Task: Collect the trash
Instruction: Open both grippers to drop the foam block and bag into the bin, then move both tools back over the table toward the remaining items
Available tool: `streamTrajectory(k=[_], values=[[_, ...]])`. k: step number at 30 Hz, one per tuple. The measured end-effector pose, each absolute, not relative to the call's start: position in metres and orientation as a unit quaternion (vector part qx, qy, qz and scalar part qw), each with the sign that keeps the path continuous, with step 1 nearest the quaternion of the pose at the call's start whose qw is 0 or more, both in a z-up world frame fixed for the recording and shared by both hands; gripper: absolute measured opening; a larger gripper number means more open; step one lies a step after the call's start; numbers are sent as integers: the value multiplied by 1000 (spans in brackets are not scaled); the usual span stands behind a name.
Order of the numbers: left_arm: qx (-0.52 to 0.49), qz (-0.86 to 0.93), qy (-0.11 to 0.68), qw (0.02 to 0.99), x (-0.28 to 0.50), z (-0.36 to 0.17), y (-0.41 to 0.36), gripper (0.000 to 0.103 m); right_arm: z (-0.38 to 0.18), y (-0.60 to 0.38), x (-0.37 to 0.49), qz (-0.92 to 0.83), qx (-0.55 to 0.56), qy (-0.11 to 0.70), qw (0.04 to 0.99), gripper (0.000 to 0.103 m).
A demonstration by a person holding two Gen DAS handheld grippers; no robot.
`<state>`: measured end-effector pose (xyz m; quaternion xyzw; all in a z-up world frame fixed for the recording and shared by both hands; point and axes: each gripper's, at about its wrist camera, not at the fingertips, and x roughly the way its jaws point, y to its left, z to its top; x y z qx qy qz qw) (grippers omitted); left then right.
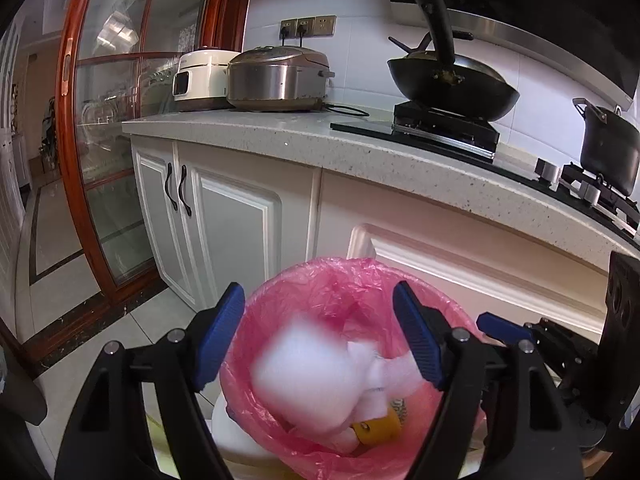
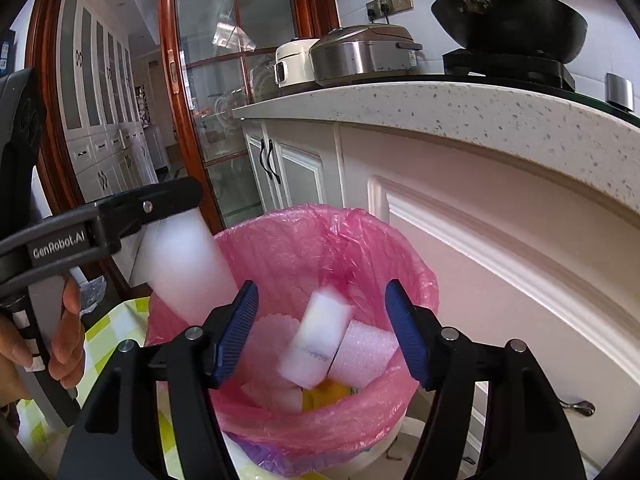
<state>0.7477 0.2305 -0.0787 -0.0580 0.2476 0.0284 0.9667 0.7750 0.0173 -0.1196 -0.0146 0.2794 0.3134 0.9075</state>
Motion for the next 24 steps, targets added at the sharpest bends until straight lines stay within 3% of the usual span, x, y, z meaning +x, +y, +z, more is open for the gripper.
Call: streamTrajectory(k=[6,11,17,24], values=[[-61,35,235,969,722,-56,226,75,-100,-1,736,321,-31,266,909,63],[-67,49,222,971,670,-31,221,81,-69,-39,676,322,-20,257,911,65],[-54,78,198,976,570,-5,191,98,-43,-68,591,300,-28,234,924,75],[-25,87,196,976,452,-10,150,98,-48,-99,504,272,0,257,928,79]])
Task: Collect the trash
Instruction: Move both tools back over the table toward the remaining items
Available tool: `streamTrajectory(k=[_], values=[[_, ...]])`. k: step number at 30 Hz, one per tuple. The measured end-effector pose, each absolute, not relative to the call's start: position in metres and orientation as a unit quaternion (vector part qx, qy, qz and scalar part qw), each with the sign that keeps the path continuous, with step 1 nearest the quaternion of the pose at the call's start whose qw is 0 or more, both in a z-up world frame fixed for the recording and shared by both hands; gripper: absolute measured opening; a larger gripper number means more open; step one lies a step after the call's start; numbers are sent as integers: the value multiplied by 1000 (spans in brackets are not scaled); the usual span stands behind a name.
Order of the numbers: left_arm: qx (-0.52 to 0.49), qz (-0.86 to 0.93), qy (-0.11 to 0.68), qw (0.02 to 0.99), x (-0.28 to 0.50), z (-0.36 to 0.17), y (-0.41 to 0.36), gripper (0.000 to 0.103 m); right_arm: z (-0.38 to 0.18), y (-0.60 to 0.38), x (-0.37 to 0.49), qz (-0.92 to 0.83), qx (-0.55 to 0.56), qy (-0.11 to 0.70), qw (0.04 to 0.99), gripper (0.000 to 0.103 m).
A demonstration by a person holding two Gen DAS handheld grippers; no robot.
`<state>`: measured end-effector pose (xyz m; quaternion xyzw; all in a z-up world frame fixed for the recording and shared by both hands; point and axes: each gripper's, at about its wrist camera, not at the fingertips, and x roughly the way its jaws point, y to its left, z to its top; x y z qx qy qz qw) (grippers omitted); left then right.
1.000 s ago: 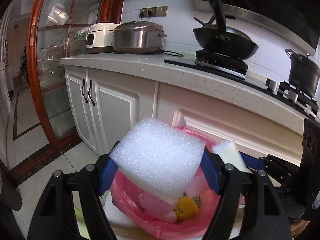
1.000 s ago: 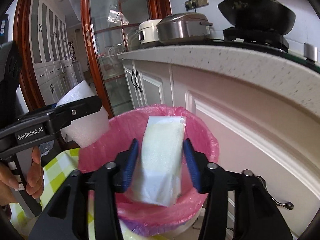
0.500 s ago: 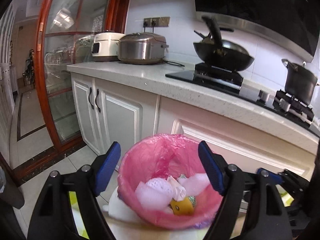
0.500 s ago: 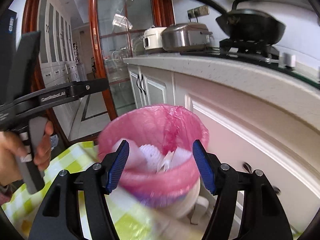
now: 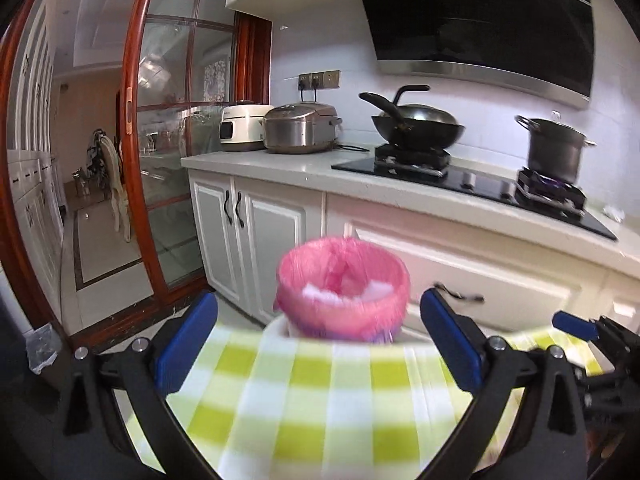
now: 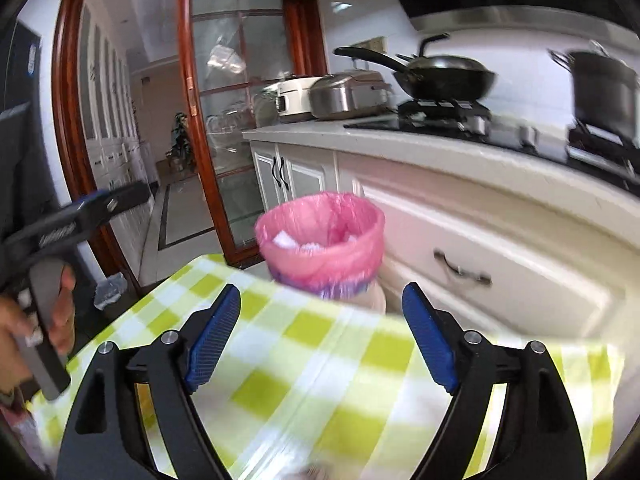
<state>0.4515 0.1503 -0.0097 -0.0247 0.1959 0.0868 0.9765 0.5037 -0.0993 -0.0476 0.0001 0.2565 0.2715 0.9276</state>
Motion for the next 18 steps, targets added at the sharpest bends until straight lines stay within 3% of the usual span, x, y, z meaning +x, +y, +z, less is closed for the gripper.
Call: streamTrajectory(k=[10,18], values=[[-26,106,223,969,326,-64,132,98,-103,-134,406,222,23,314,923,80],[-35,123,254,959,291,-98,141,98,-137,-128,393,196,13,355,914,80]])
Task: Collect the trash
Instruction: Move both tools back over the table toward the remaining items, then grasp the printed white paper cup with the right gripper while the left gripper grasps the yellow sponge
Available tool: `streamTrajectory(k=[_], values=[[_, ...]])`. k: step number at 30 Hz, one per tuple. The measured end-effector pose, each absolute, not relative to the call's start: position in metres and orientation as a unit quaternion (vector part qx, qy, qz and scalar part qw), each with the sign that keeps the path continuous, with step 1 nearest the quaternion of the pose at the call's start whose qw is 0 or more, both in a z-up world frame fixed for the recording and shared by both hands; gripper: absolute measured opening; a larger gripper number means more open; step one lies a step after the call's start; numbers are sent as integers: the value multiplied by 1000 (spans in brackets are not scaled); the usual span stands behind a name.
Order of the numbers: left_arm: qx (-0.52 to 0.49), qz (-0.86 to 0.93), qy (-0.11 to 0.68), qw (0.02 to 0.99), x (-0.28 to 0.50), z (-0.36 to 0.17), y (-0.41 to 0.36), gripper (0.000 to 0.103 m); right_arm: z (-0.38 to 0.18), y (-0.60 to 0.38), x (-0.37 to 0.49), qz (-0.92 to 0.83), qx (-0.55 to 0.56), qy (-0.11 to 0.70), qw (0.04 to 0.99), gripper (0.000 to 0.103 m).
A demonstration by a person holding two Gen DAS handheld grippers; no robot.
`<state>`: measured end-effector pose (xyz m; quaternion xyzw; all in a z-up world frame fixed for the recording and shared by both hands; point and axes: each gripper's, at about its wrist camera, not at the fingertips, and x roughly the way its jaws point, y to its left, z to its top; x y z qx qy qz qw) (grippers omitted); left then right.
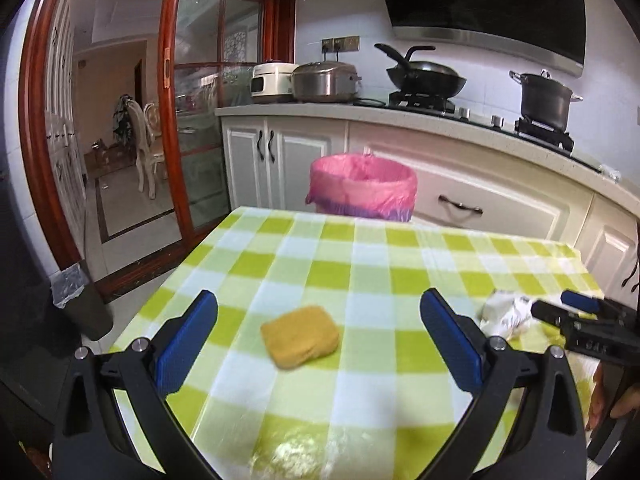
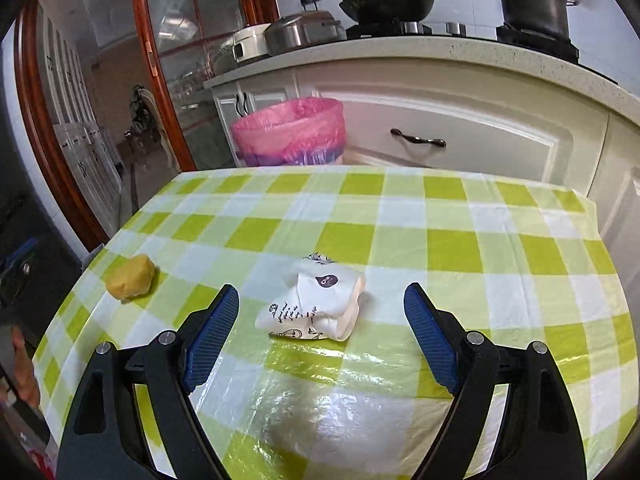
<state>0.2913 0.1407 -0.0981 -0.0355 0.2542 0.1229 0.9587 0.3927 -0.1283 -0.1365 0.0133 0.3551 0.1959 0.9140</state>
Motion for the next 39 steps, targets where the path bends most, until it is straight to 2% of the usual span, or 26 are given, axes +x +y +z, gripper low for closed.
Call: streamTrajectory(k=[13,22,25,27,28,30,39], values=[[-56,148,287,945,297,-124,161,98,-167,-104,425,167,23,396,903,80],[-65,154,318,933,330,-143,170,98,-176,-99,432,180,33,410,894,80],[-70,157,334,927,345,-152,175,98,-178,-101,436,186,40,412,891,75],[-77,158,344,922,353,-158,178,98,-181,-102,439,185,39,420,888,64],[-79,160,347,921,356,-160,179,98,-182,-102,439,184,39,423,887,64],[-81,163,347,920,358,-163,179,98,-181,-106,439,187,48,419,887,58],[-70,167,365,913,377,-173,170,98,-162,-120,425,215,88,378,896,57]])
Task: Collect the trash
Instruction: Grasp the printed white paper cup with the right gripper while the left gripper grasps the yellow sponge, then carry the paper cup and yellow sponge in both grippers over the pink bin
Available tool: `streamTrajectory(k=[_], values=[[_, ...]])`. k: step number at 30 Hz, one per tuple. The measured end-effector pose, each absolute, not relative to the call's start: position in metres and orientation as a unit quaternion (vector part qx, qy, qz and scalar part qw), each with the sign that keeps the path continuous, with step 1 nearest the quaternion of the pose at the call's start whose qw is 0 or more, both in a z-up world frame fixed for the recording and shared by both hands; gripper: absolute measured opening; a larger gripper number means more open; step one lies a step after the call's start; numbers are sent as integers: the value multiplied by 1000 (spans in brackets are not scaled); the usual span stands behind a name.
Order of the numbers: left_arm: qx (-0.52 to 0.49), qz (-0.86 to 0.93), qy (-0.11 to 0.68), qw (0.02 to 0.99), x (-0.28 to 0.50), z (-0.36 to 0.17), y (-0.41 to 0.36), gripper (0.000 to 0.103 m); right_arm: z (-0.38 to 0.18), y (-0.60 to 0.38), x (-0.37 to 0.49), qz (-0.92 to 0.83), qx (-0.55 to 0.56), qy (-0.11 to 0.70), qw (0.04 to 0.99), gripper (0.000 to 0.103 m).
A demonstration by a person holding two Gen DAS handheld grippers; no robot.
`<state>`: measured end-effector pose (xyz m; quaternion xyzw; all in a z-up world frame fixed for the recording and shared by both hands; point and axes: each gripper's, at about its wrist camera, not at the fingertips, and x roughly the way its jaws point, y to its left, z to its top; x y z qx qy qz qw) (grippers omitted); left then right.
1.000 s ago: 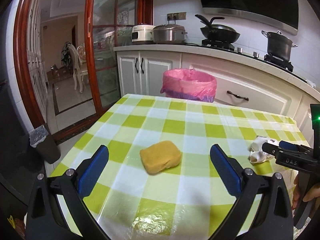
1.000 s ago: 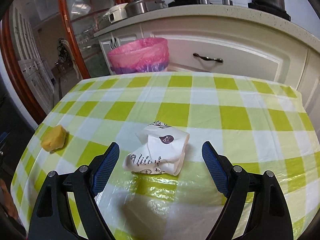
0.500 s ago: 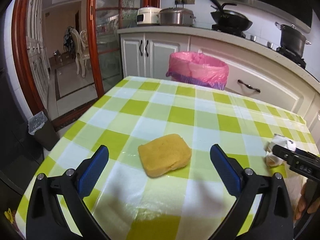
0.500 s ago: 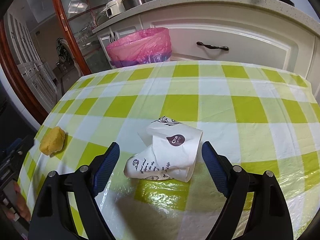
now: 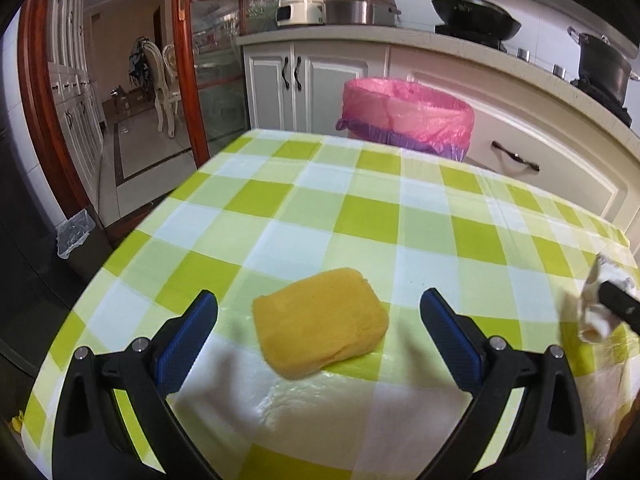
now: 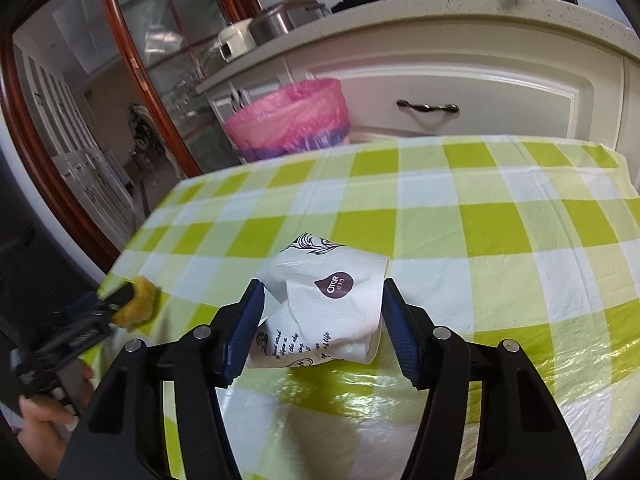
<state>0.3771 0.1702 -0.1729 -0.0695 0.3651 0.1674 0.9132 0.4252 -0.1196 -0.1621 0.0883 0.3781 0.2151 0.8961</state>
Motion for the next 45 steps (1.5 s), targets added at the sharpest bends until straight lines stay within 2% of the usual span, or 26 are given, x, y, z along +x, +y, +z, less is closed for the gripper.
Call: streamTrajectory(k=[3,4,7,13,31,45], values=[[-65,168,377,909,383,-178,166,97,-153,-117,419,228,79,364,900,57],[-63,165,382,907,385,-180,165,92,-150,-116,417,232,76,360,900,57],[-62,159,390,905,387,-183,164,68,-143,-115,411,242,65,348,903,58],[-66,145,386,909,378,-183,163,61,-141,-114,401,249,63,345,903,58],[-32,98,254,962,291,-112,97,60,-104,-117,347,253,35,295,921,57],[-63,76,186,978,250,-58,96,60,-69,-120,324,248,31,254,934,57]])
